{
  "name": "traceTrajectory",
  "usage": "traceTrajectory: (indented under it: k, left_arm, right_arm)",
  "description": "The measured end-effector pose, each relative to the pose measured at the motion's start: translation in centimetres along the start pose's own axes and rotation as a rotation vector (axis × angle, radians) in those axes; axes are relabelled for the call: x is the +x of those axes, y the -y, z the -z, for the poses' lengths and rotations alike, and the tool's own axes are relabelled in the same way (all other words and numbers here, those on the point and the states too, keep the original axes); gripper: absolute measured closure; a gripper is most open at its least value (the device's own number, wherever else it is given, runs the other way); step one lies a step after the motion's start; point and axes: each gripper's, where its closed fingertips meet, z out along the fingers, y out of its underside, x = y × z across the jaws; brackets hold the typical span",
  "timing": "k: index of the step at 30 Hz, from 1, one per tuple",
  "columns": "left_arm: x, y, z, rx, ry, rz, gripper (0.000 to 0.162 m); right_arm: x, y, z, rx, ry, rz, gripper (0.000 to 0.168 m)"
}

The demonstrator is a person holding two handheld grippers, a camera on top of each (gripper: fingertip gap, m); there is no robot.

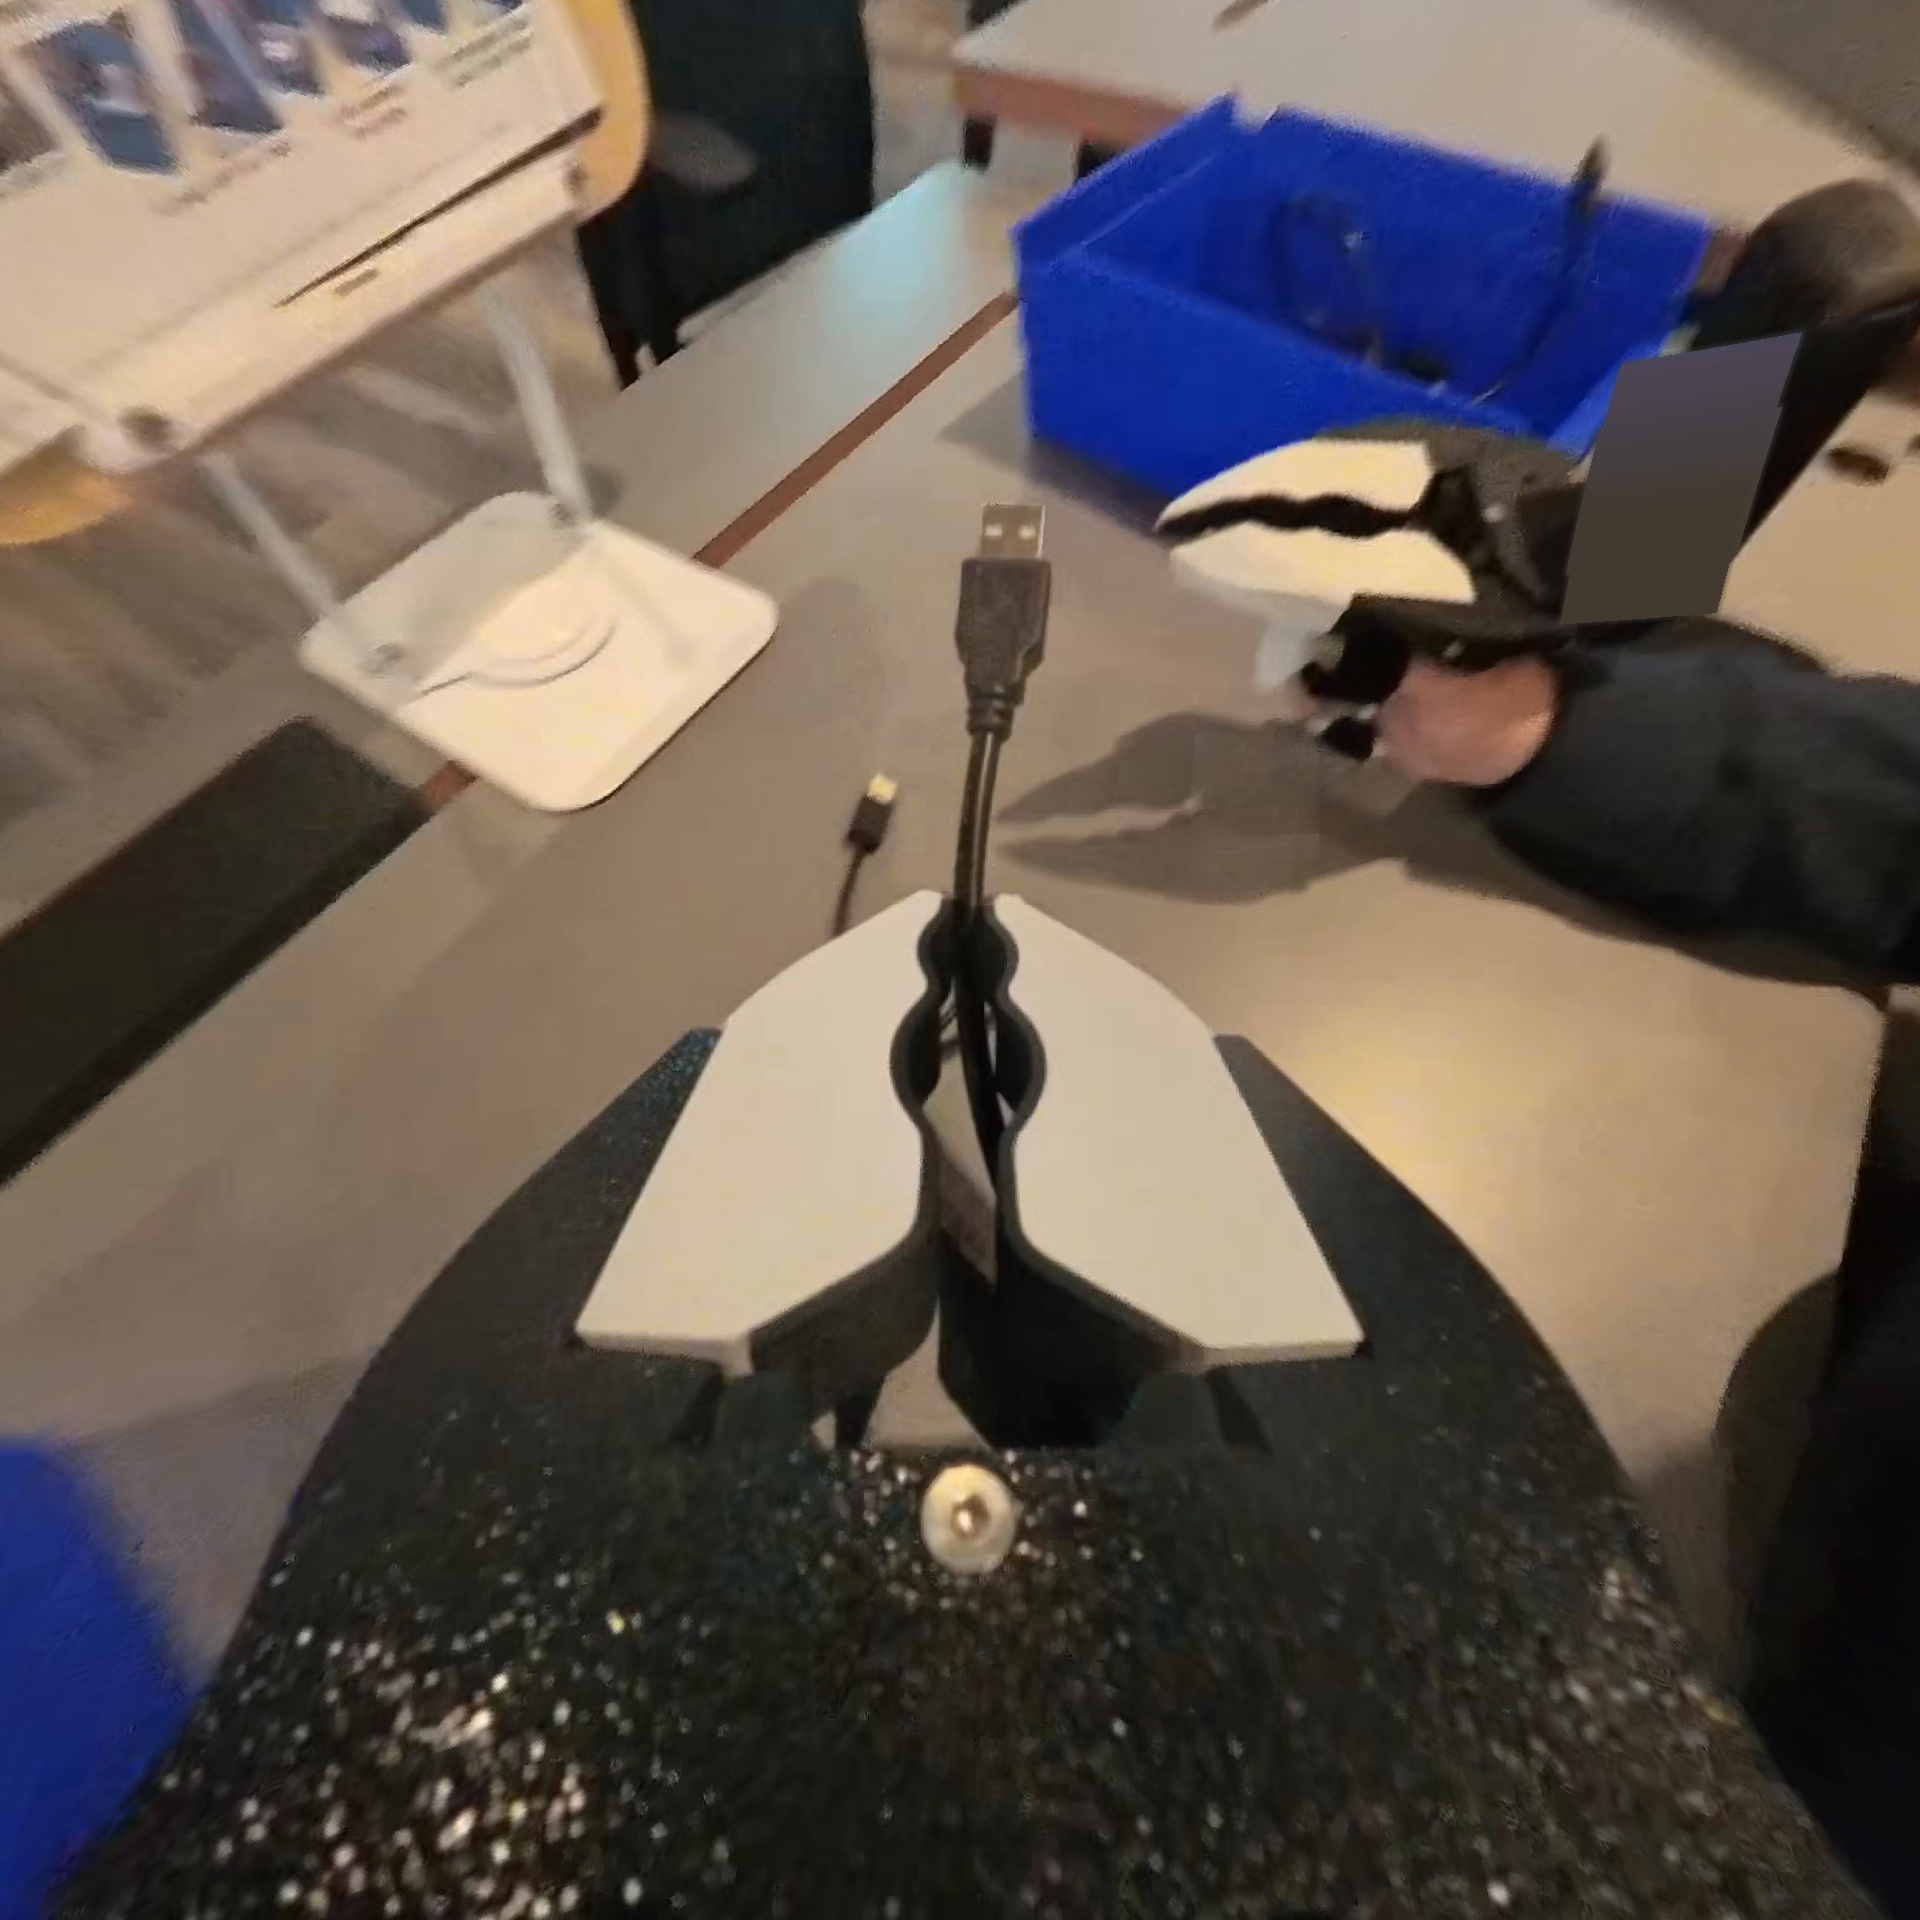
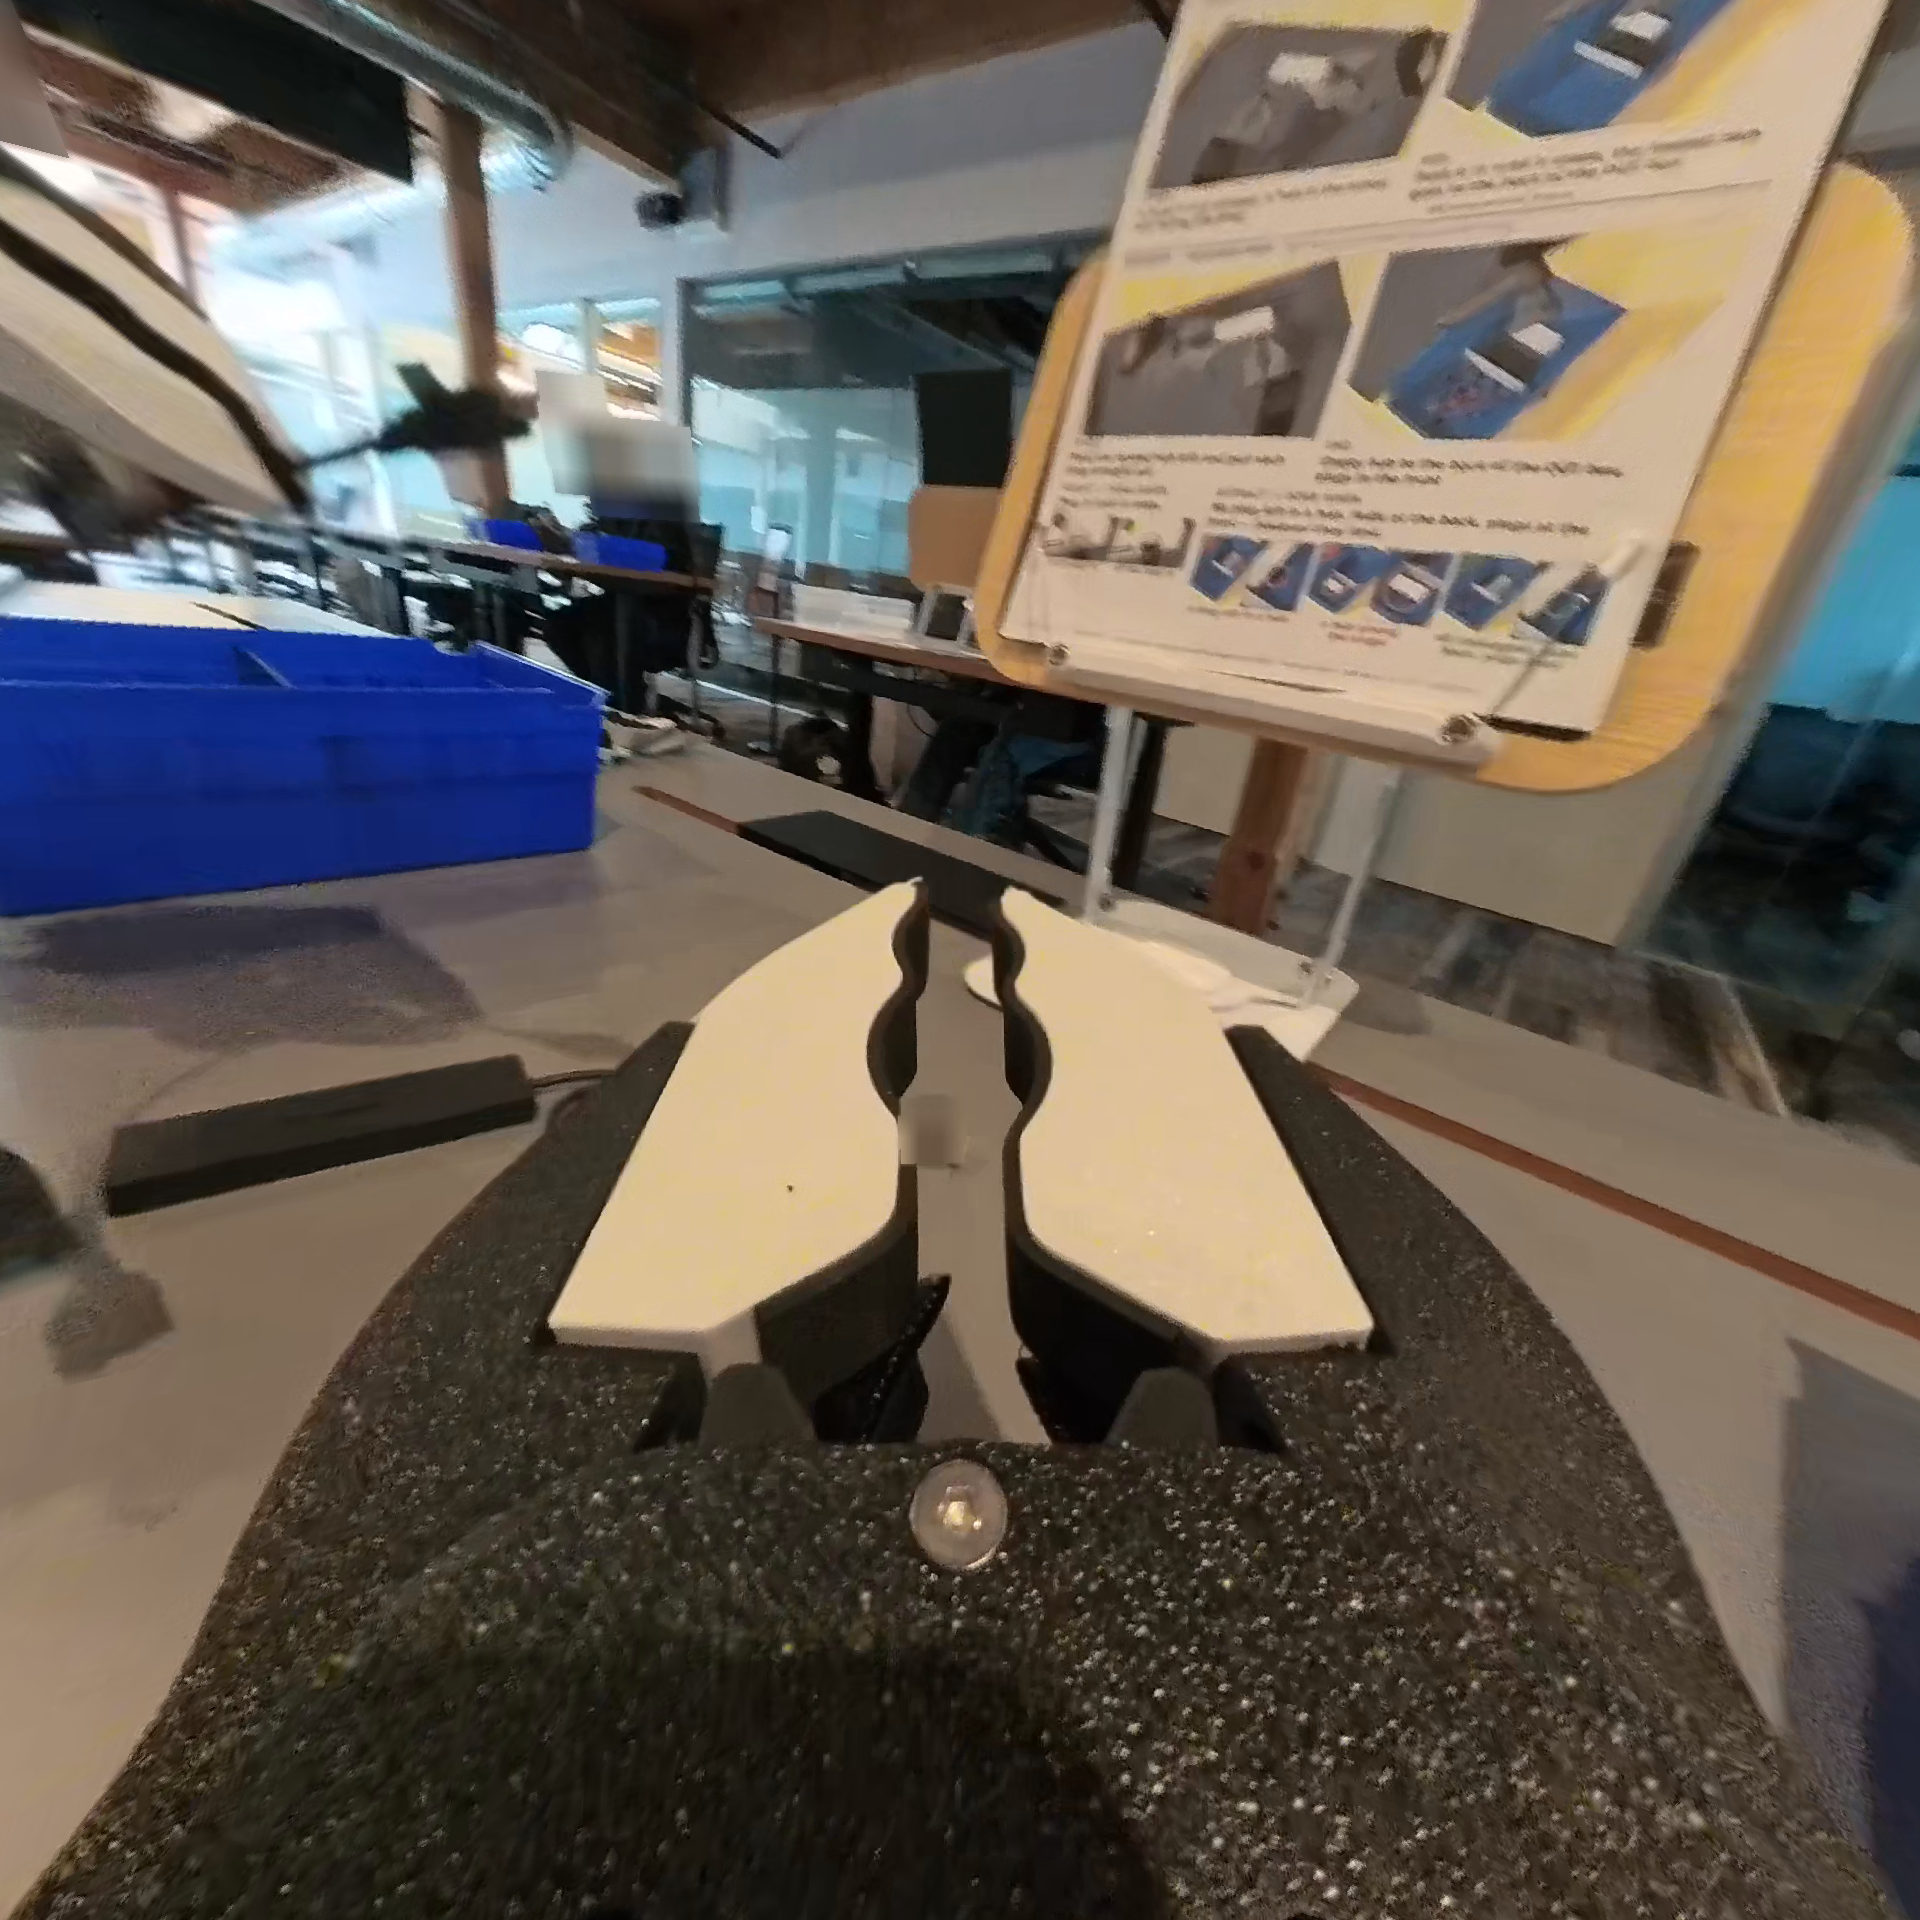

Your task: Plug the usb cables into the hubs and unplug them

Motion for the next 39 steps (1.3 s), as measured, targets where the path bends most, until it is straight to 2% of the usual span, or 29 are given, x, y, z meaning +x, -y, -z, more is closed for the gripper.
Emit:
traceTrajectory:
  k: [5, 8, 13, 15, 18, 20, 23, 25, 27, 28, 30, 34, 37, 39]
  left_arm:
    - [2.4, 0.0, -4.5, 0.222, 0.027, 0.052, 0.158]
    - [3.2, 0.2, -6.0, 0.314, 0.096, 0.043, 0.158]
    - [5.1, 0.5, -8.0, 0.377, 0.145, -0.034, 0.158]
    - [5.8, 0.4, -8.7, 0.36, 0.157, -0.085, 0.158]
    - [6.8, 0.2, -9.4, 0.33, 0.176, -0.185, 0.158]
    - [7.2, 0.0, -9.7, 0.316, 0.197, -0.252, 0.157]
    - [7.3, -0.2, -9.8, 0.311, 0.222, -0.306, 0.157]
    - [7.5, -0.2, -9.7, 0.318, 0.192, -0.266, 0.153]
    - [8.1, -0.1, -9.5, 0.336, 0.102, -0.197, 0.129]
    - [8.4, 0.2, -9.2, 0.354, 0.049, -0.16, 0.124]
    - [9.2, 0.9, -8.6, 0.403, -0.067, -0.094, 0.121]
    - [10.3, 0.8, -8.5, 0.382, -0.2, -0.095, 0.129]
    - [11.7, 0.5, -8.5, 0.381, -0.263, -0.158, 0.148]
    - [12.0, 0.4, -8.4, 0.397, -0.244, -0.205, 0.154]
  right_arm:
    - [-3.3, 2.2, 0.4, 0.099, 0.198, -0.068, 0.156]
    - [-4.4, 2.9, 0.5, 0.124, 0.25, -0.126, 0.154]
    - [-5.1, 2.5, -0.1, 0.082, 0.333, -0.34, 0.133]
    - [-4.9, 2.6, -0.1, 0.089, 0.351, -0.421, 0.13]
    - [-4.3, 3.2, 0.2, 0.131, 0.351, -0.487, 0.136]
    - [-4.1, 3.5, 0.4, 0.152, 0.36, -0.499, 0.149]
    - [-4.6, 3.8, 0.7, 0.158, 0.399, -0.469, 0.152]
    - [-5.0, 4.1, 0.9, 0.165, 0.433, -0.437, 0.156]
    - [-5.5, 4.3, 1.2, 0.182, 0.463, -0.379, 0.158]
    - [-5.9, 4.5, 1.5, 0.19, 0.491, -0.344, 0.158]
    - [-7.0, 4.8, 2.0, 0.205, 0.574, -0.302, 0.159]
    - [-9.2, 5.1, 3.2, 0.214, 0.739, -0.286, 0.159]
    - [-10.4, 5.1, 3.6, 0.203, 0.807, -0.273, 0.159]
    - [-10.4, 5.1, 3.7, 0.205, 0.812, -0.27, 0.159]
